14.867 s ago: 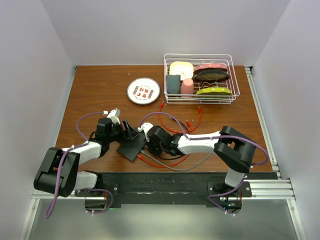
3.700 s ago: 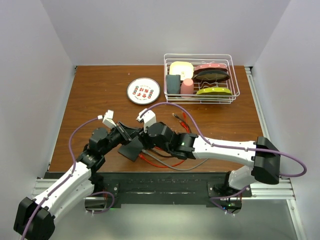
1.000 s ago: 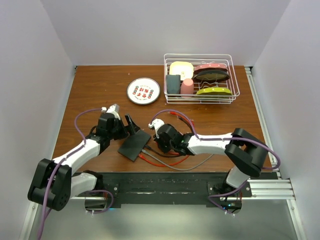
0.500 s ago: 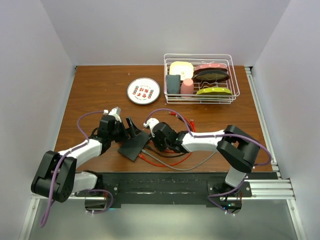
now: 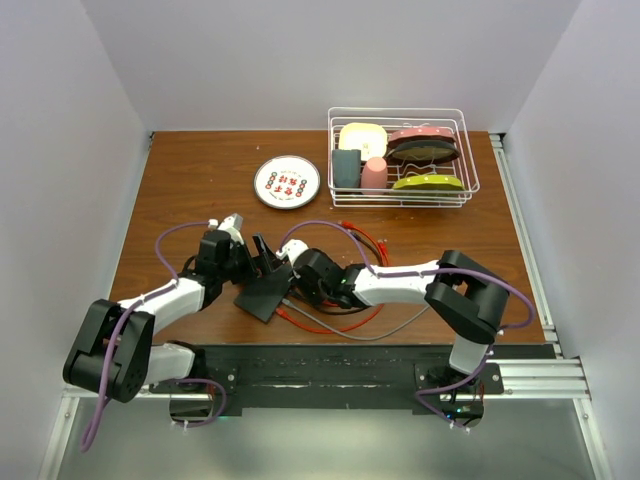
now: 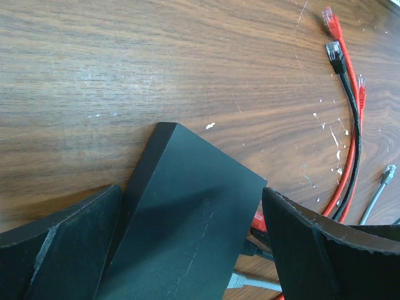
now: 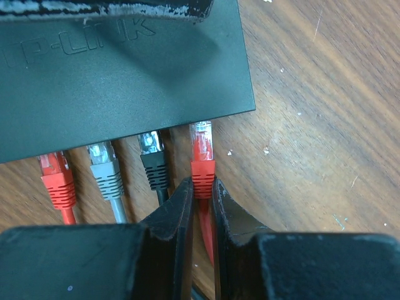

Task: Insert the plug into the switch port

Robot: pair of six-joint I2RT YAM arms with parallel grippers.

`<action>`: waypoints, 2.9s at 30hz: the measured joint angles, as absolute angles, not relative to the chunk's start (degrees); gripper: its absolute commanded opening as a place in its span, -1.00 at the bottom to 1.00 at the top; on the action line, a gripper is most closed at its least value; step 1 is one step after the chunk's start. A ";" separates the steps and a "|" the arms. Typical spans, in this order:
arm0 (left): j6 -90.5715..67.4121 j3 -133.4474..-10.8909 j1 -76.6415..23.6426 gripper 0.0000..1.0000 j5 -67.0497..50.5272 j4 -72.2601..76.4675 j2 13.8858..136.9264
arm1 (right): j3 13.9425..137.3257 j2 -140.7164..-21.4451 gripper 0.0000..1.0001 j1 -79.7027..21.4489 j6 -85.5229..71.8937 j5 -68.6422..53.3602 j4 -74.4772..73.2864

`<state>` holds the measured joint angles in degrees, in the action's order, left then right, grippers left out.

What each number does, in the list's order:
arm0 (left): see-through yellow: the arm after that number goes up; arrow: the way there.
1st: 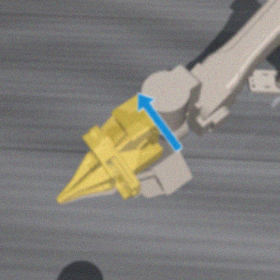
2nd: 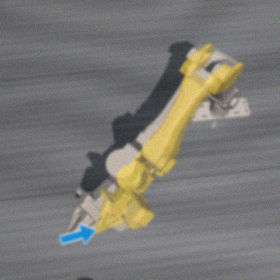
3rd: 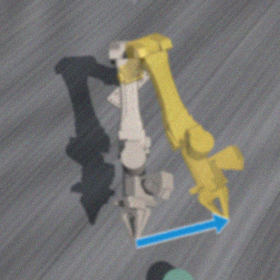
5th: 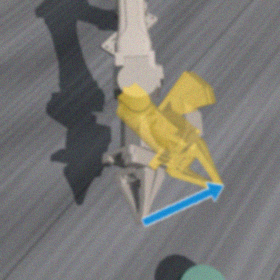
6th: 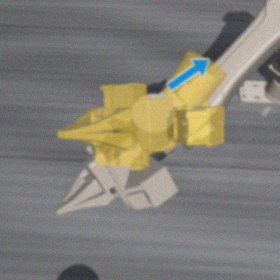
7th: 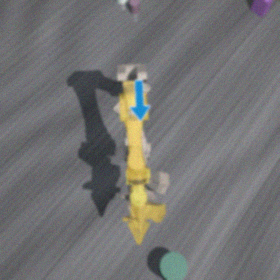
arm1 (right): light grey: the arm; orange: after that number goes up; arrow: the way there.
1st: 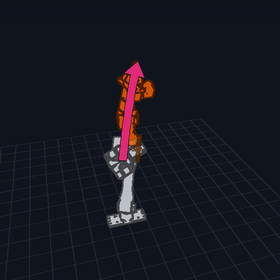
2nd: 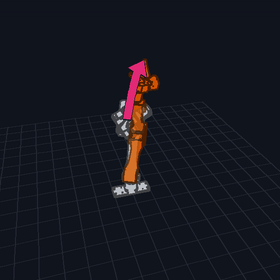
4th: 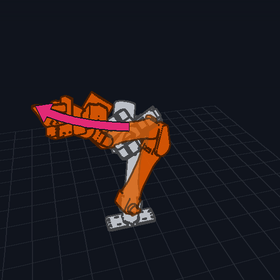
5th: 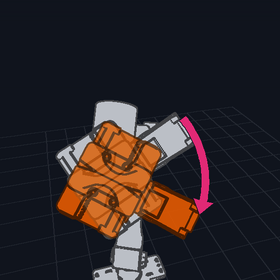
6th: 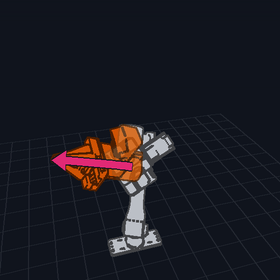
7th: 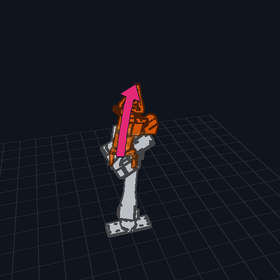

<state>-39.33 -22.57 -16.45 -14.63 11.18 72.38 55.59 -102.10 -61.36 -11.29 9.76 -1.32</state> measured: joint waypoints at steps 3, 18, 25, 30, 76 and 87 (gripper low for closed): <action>-39.31 -22.55 -16.38 1.00 -14.81 11.31 72.49 | 55.68 -102.10 -1.00 -61.47 -11.44 10.26 -1.58; -37.85 -21.71 -16.10 0.82 -16.29 13.06 72.66 | 59.29 -103.81 -1.00 -62.19 -12.36 12.84 -6.04; -36.82 -21.32 -15.64 0.54 -16.32 13.50 72.99 | 60.97 -104.88 -1.00 -63.02 -12.43 14.17 -7.51; -36.25 -20.86 -15.38 0.44 -16.32 14.37 73.32 | 62.48 -105.65 -1.00 -63.11 -12.38 14.50 -9.28; -32.01 -20.71 -14.57 -0.40 -17.56 18.55 77.17 | 66.63 -107.35 -1.00 -62.94 4.99 15.27 -14.26; -31.86 -20.71 -14.50 -0.46 -17.82 18.70 77.25 | 67.79 -108.38 -1.00 -62.94 5.04 15.14 -15.09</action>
<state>-31.86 -20.71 -14.50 -17.82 18.70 77.25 67.79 -108.38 -62.94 5.04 15.14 -15.09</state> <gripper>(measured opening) 0.461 0.148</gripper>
